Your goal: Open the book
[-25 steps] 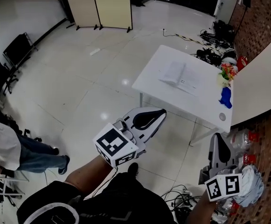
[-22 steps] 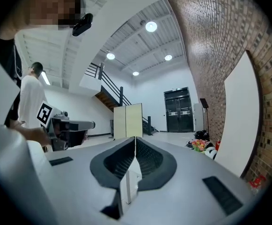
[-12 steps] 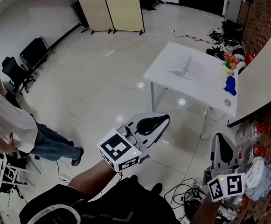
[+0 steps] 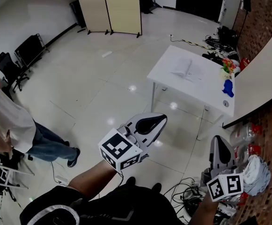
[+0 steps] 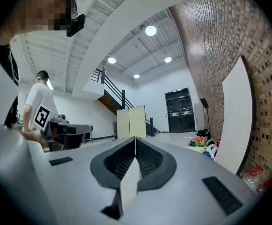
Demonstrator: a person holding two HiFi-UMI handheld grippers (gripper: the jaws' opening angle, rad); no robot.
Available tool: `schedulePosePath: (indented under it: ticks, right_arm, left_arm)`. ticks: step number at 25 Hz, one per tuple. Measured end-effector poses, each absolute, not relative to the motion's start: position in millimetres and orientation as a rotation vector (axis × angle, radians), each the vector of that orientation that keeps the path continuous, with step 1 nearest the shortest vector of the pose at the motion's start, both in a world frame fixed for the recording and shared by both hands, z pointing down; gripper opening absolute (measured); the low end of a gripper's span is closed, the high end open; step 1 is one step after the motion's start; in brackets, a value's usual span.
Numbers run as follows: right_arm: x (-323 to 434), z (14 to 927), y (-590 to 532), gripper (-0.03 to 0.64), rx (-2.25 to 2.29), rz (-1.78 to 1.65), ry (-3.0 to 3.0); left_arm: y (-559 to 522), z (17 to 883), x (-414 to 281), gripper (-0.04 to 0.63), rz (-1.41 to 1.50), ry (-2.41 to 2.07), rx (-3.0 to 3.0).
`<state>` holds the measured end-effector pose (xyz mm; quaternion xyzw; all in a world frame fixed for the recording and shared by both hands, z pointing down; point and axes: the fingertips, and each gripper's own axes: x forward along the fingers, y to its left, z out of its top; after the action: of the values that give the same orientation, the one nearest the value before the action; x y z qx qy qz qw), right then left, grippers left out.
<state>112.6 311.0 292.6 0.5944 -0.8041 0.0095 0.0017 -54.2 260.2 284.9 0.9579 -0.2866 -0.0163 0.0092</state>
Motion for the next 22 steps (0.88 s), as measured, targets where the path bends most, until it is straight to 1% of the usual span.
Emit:
schedulePosePath:
  ticks: [6,14,22]
  right_arm:
    - [94,297,315,0.0,1.902,0.046,-2.467]
    - [87,298,317,0.0,1.914,0.058,-2.46]
    - [93,300,314,0.0,1.93,0.062,-2.447]
  left_arm:
    - [263,292,-79,-0.003,-0.046,-0.897,2.972]
    - [263,292,-92,-0.003,-0.068,-0.906,2.96]
    - [254,294,-85,-0.005,-0.069,-0.894,2.964]
